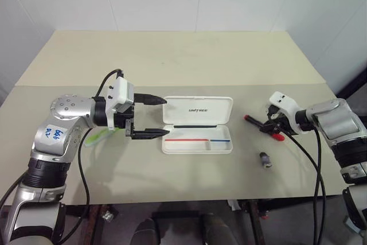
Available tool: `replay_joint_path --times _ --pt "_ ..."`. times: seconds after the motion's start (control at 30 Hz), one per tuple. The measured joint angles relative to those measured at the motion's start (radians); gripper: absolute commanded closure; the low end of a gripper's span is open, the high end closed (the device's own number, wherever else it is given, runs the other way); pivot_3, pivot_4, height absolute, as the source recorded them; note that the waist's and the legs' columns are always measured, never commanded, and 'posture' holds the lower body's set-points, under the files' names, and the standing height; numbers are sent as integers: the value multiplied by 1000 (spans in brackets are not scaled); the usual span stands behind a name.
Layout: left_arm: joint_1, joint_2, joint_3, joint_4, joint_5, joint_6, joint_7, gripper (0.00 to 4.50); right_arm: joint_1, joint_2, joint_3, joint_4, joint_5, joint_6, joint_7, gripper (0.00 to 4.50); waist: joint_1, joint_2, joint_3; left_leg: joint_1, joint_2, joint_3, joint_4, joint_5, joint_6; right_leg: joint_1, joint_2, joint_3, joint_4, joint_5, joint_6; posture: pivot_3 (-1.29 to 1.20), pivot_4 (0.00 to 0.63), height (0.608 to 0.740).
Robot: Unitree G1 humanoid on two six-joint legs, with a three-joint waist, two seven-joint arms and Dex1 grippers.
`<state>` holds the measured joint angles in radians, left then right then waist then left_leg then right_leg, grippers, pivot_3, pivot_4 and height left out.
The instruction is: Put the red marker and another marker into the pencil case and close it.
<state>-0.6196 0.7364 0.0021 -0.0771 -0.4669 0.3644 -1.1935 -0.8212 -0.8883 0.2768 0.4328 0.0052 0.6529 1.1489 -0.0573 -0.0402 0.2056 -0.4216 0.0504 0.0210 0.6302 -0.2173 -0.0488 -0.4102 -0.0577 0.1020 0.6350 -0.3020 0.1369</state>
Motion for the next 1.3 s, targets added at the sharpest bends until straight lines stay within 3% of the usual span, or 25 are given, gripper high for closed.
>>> replay_joint_path --times 0.23,0.5,0.93,1.3 --pt "7 23 20 17 4 -40 -9 0 35 -119 -3 -298 25 -3 163 3936 0 1 1 0 1 0 -4 -1 -1 -2 1 0 0 -2 1 0 150 740" --pt "44 51 30 58 19 -70 -12 0 76 -71 19 -549 78 85 204 3936 0 1 1 0 1 0 -2 -2 -1 -2 0 0 1 -3 1 0 150 740" --pt "134 123 91 59 30 -91 -9 0 -52 172 155 -441 31 -3 147 3936 0 1 1 -1 1 0 -2 -2 -1 -3 0 0 1 -3 0 0 150 740" --pt "172 133 114 49 34 -97 11 0 -135 313 225 -310 -18 -89 144 3936 0 1 1 -1 1 0 -2 -2 -1 -3 0 -1 2 -3 0 0 150 740"
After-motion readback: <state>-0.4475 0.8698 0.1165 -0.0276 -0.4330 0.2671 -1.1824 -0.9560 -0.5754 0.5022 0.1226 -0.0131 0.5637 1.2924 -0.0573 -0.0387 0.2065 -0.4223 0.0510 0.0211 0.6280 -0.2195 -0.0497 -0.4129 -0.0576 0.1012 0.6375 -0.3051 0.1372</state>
